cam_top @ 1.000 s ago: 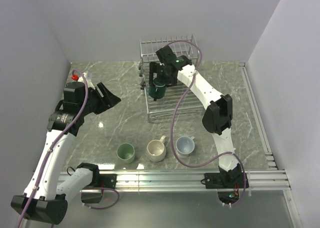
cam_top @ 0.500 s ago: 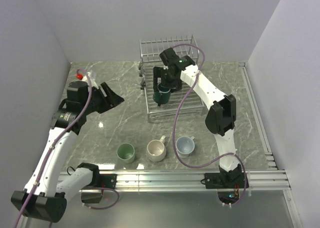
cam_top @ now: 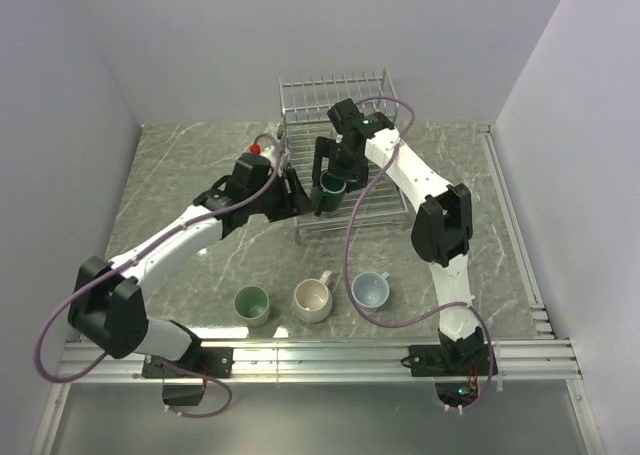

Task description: Load the cups into the dish rack

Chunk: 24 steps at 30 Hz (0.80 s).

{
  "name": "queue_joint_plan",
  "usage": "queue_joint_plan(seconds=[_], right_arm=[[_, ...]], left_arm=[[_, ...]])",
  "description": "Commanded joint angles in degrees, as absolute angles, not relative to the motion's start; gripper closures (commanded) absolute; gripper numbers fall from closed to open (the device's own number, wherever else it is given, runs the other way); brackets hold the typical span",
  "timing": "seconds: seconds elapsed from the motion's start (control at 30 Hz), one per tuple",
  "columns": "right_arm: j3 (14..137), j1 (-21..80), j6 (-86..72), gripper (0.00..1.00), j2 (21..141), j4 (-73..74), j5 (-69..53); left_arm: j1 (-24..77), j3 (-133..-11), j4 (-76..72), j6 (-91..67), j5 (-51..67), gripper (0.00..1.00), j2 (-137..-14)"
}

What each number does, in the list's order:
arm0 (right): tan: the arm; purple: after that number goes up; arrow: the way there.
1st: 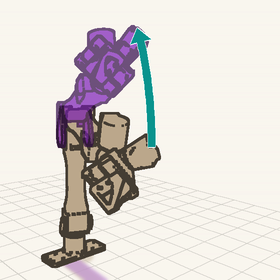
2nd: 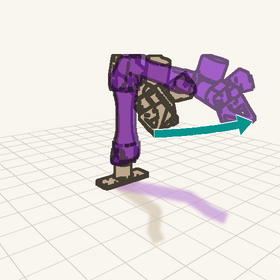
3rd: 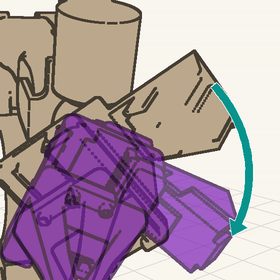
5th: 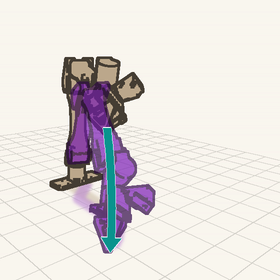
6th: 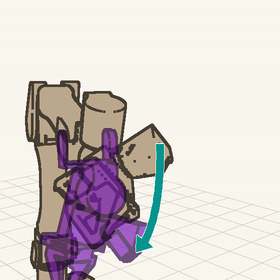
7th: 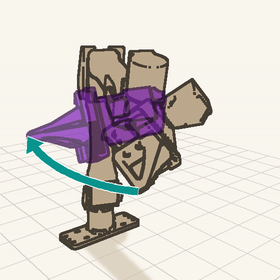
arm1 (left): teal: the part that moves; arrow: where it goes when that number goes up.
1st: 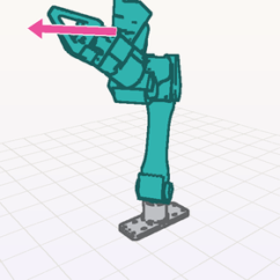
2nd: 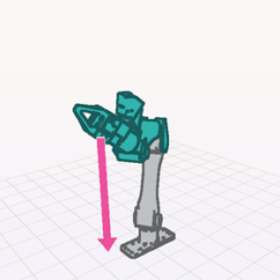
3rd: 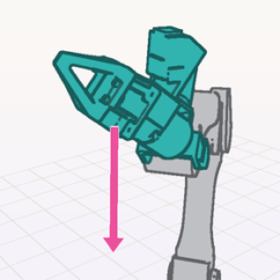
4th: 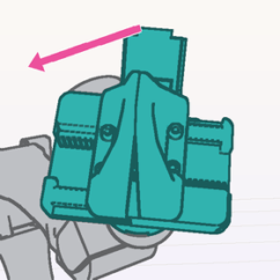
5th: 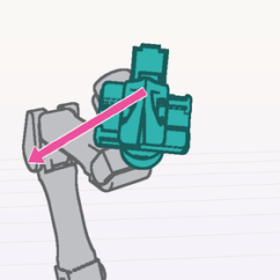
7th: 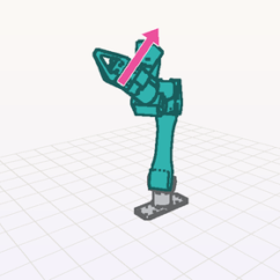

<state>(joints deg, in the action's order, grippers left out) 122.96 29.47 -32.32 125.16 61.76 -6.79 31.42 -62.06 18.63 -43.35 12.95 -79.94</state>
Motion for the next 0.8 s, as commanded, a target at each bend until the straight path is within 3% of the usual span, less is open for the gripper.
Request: queue_joint_plan(seconds=[0.0,0.37,0.77], right_arm=[[126.03,29.27,-35.85,0.00,123.48,59.50,-10.45],[128.50,29.27,-44.03,0.00,127.71,61.87,-13.54],[124.02,29.44,-46.67,0.00,127.88,63.90,-9.05]], left_arm=[[33.66,-64.52,6.26,-47.54,9.50,0.38,-82.34],[39.63,-68.28,5.19,-49.83,-3.85,0.36,-91.23],[40.43,-64.94,5.79,-55.89,-15.64,0.34,-88.85]])
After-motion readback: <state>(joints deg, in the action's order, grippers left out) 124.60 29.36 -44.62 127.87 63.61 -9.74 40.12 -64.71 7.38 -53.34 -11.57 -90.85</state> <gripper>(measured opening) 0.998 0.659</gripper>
